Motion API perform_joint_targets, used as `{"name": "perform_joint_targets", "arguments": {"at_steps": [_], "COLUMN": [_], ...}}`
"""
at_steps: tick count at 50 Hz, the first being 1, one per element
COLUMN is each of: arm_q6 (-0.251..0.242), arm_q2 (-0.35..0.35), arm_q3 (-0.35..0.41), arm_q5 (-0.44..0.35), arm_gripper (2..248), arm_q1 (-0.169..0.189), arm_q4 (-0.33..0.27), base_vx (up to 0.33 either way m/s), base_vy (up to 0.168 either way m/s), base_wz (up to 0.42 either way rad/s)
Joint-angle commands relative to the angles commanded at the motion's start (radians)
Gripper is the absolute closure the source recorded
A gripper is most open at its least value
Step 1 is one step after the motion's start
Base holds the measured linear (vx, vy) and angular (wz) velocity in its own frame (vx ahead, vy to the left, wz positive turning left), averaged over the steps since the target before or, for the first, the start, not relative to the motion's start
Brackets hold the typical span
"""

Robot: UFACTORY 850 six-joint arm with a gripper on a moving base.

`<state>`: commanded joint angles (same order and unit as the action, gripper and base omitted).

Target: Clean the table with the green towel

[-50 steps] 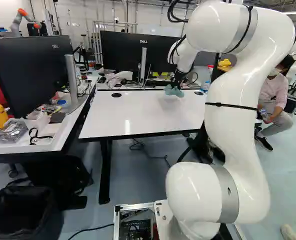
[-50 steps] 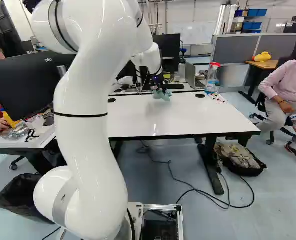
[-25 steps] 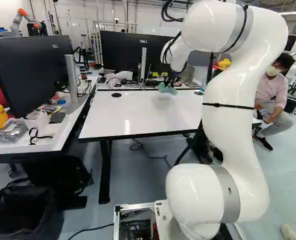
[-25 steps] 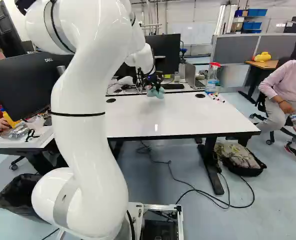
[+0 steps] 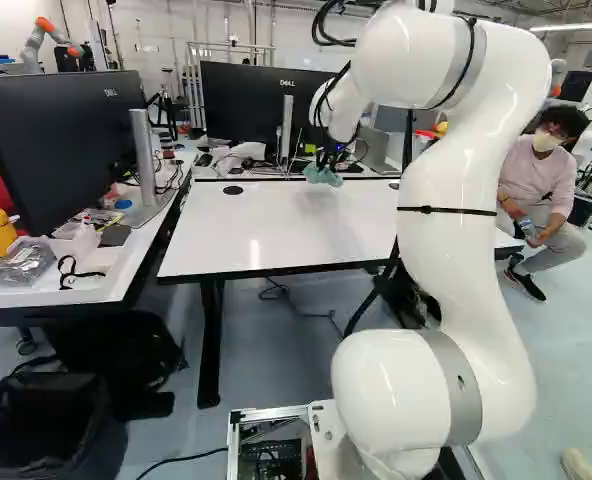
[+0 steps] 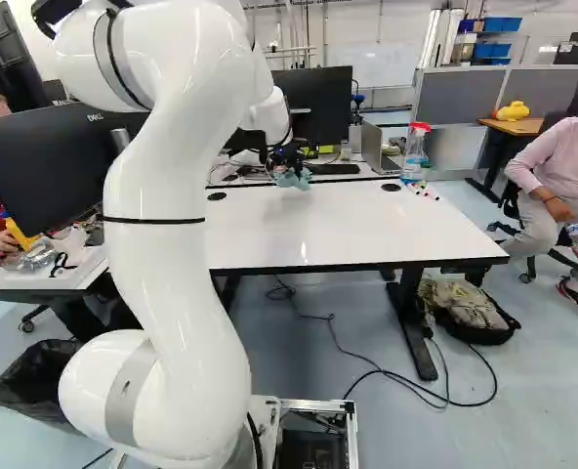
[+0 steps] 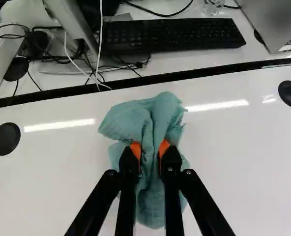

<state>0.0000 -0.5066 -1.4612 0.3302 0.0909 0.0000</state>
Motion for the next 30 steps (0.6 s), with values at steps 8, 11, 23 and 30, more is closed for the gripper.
{"name": "perform_joint_targets", "arguments": {"at_steps": [8, 11, 23, 30], "arm_q6": [0.000, 0.000, 0.000, 0.000], "arm_q2": [0.000, 0.000, 0.000, 0.000], "arm_q3": [0.000, 0.000, 0.000, 0.000], "arm_q5": [0.000, 0.000, 0.000, 0.000], "arm_gripper": [191, 191, 112, 76], "arm_q1": [0.000, 0.000, 0.000, 0.000], "arm_q4": [0.000, 0.000, 0.000, 0.000], "base_vx": [0.000, 0.000, 0.000, 0.000], "base_vy": [0.000, 0.000, 0.000, 0.000], "base_wz": [0.000, 0.000, 0.000, 0.000]}}
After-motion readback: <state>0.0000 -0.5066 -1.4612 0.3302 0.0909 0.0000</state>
